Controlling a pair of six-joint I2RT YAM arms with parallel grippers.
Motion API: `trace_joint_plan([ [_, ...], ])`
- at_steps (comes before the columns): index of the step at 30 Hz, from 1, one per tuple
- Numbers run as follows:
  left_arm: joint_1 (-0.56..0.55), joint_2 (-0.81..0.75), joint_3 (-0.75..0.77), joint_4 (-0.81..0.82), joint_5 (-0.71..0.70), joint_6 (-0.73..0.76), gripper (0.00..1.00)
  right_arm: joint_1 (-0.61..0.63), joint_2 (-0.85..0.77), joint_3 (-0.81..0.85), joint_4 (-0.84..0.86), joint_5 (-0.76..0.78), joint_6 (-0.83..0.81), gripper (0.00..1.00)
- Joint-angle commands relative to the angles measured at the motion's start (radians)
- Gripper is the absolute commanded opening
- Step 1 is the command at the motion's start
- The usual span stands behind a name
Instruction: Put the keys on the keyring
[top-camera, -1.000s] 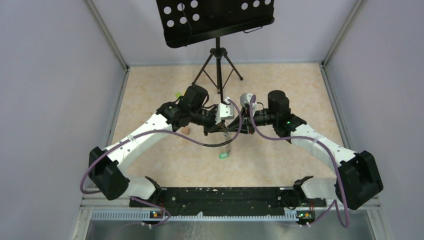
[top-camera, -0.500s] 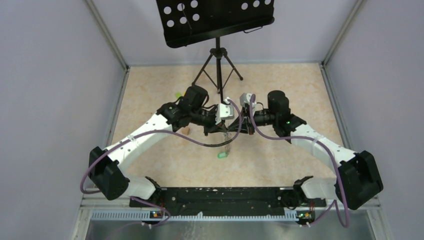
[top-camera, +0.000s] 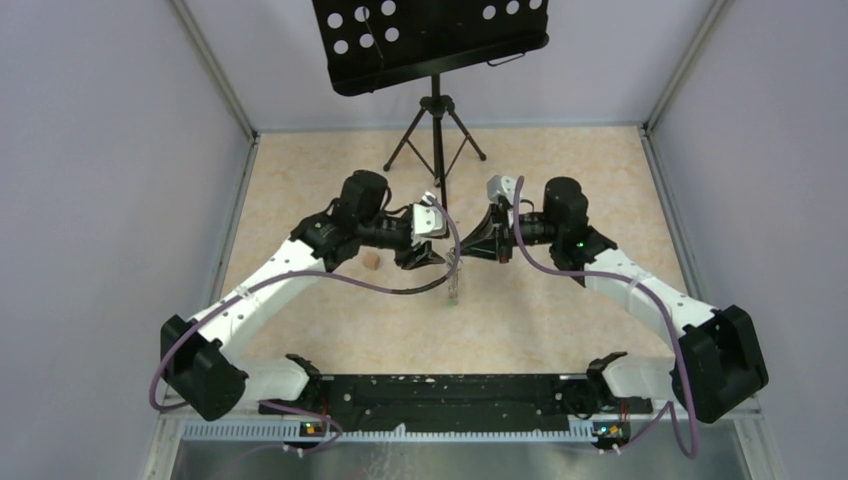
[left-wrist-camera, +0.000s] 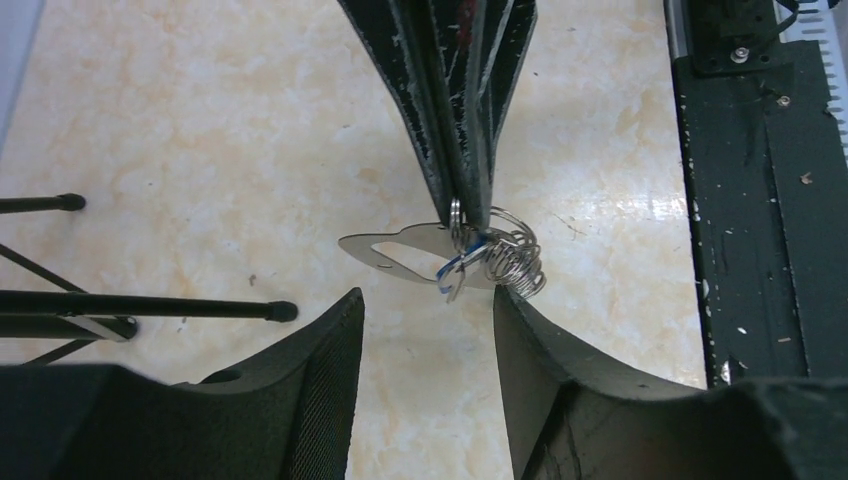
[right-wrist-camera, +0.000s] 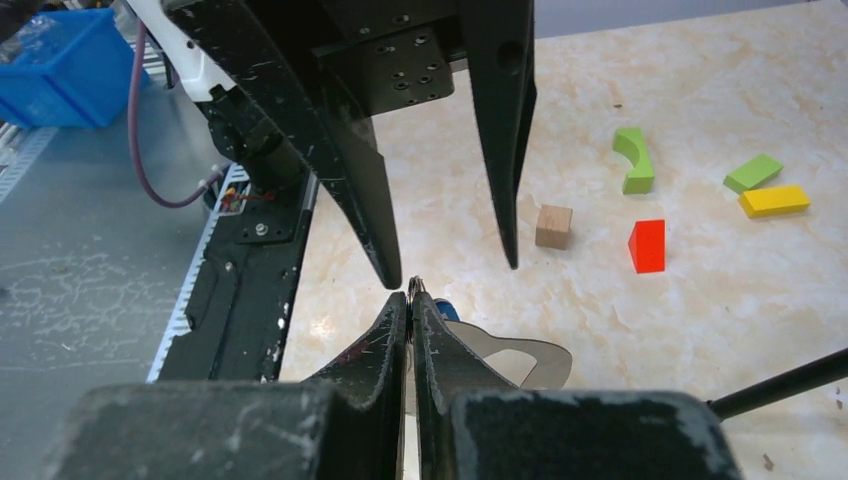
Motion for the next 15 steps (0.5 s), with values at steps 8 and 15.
trace_joint_plan([
  [8,0.026,-0.005,-0.047,0.139,0.166,0.058,0.45,-0.013,-0.037,0.02,0.109,-0.052,0.074,0.0],
  [15,0.026,0.011,-0.049,0.137,0.218,0.057,0.29,-0.016,-0.027,0.016,0.11,-0.049,0.072,0.0],
])
